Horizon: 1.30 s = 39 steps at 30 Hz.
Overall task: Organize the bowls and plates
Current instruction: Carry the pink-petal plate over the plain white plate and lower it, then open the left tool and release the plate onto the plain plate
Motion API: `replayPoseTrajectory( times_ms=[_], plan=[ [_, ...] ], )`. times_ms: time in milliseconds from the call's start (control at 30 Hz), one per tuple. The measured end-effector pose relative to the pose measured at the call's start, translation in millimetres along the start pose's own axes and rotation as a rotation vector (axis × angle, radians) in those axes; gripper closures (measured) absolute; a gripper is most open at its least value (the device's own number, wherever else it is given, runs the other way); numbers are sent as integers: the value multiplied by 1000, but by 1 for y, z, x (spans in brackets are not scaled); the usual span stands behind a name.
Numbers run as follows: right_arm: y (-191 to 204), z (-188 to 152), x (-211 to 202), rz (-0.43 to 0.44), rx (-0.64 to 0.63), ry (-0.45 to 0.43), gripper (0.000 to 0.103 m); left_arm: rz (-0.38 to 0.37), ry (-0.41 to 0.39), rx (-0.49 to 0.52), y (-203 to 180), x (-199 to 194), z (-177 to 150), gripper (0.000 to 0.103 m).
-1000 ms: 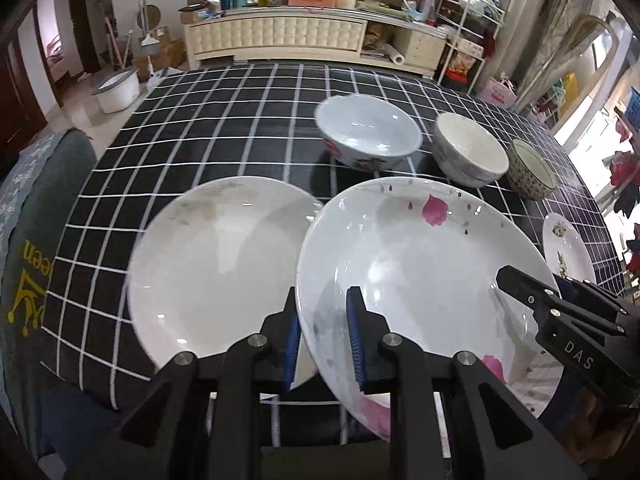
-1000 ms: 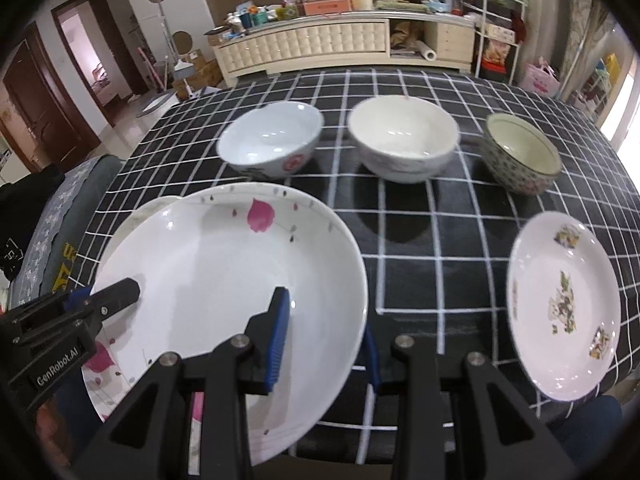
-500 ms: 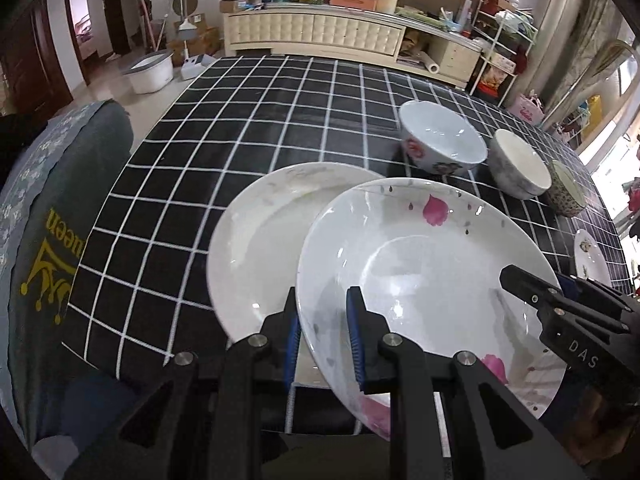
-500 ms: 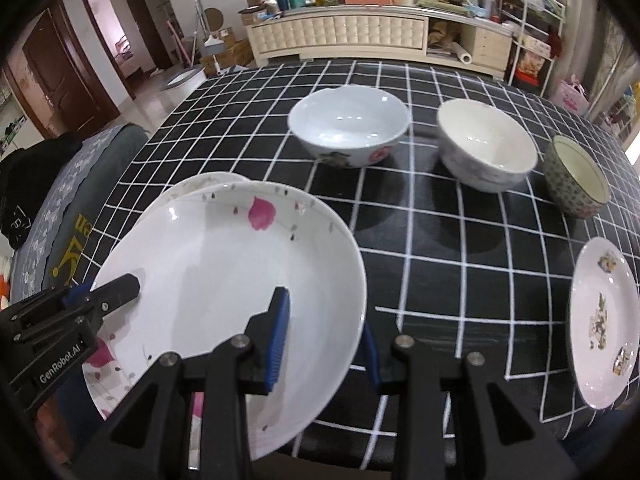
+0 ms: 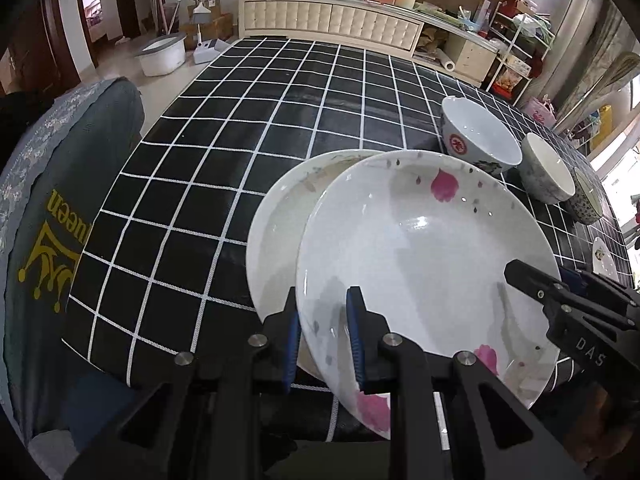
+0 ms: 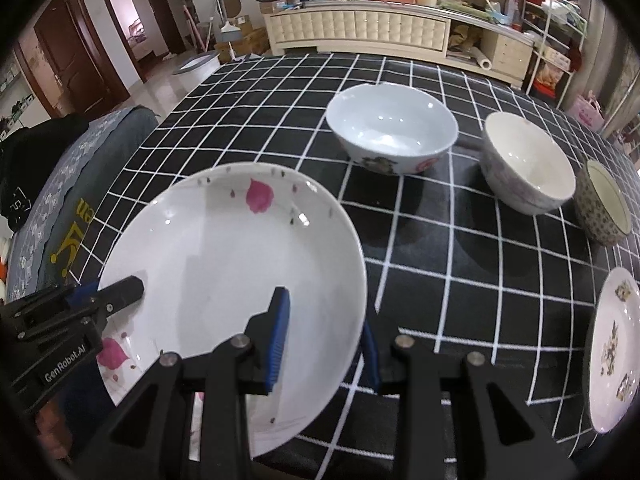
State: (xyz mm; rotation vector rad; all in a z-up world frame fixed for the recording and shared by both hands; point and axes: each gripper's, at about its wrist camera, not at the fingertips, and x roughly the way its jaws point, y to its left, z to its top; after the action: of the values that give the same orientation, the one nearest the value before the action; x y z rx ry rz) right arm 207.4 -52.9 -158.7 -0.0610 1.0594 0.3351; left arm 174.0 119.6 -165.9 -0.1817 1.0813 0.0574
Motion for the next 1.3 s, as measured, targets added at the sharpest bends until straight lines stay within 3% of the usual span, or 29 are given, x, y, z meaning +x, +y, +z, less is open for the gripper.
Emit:
replayPoseTrajectory(
  times_ms=[633,767,833,1300],
  plan=[
    [18,6,29,13,-45,65,66,-6,-7,-32,27,9,12,84],
    [21,3,33,11,-52,81,66,34,3,-39,33,13,13,84],
    [21,2,33,11,-50,87,66,-1,22,-63,39,15,10,84],
    [12,-1,0,-5,-42,32,65,31,-8,-71,29,-3,3,83]
  ],
)
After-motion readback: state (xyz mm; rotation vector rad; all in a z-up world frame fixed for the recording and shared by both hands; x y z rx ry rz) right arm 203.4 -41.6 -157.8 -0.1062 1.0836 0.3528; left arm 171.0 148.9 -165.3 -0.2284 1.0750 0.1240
